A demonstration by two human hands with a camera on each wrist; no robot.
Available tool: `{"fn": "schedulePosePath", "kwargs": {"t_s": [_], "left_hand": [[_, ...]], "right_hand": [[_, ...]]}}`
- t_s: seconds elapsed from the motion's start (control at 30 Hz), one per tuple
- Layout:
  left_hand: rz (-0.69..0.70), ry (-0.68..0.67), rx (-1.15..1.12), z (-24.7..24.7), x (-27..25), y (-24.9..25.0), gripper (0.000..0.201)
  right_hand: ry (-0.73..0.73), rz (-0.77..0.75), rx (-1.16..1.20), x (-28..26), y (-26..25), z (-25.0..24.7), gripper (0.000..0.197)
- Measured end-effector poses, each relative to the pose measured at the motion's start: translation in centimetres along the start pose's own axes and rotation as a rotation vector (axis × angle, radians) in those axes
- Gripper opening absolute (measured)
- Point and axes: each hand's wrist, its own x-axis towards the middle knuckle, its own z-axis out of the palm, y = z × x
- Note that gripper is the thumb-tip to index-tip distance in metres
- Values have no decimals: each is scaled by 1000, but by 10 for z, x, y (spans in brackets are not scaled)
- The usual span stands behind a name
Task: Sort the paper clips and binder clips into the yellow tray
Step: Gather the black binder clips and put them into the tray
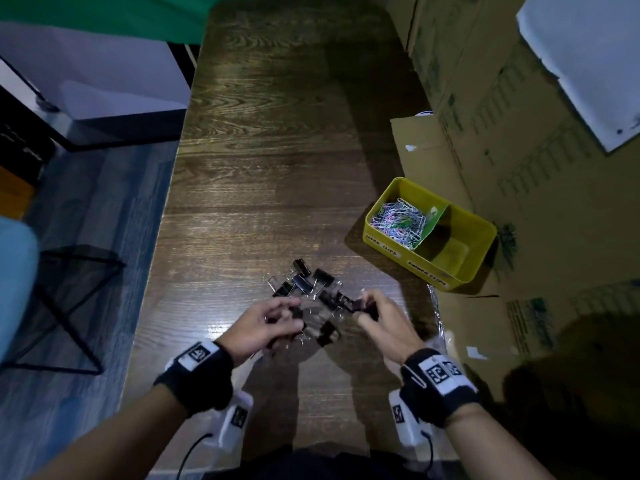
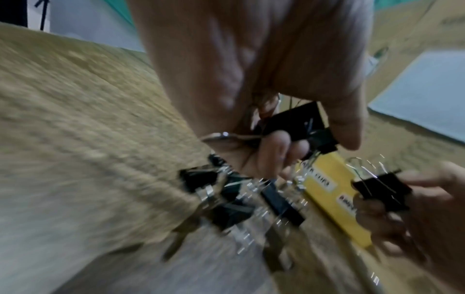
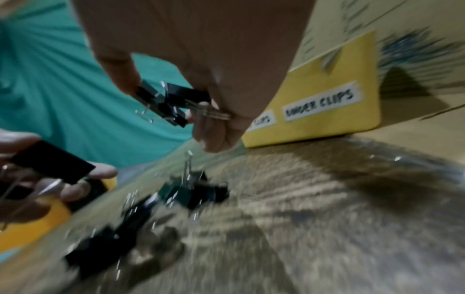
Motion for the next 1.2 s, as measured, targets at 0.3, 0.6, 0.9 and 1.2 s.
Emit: {"fn": "schedulePosePath", "kwargs": {"t_s": [0.3, 0.6, 0.9, 1.2], "left_hand": [[-51, -296, -376, 118, 83, 131, 18], [216, -68, 503, 212, 168, 146, 34], [387, -85, 584, 202, 146, 139, 43], [467, 56, 467, 95, 103, 87, 17]], "right_hand": [[447, -42, 957, 19, 0, -100, 26], [859, 236, 525, 58, 19, -140, 15], [886, 193, 134, 46, 19, -143, 45], [692, 390, 36, 49, 41, -120, 84]]}}
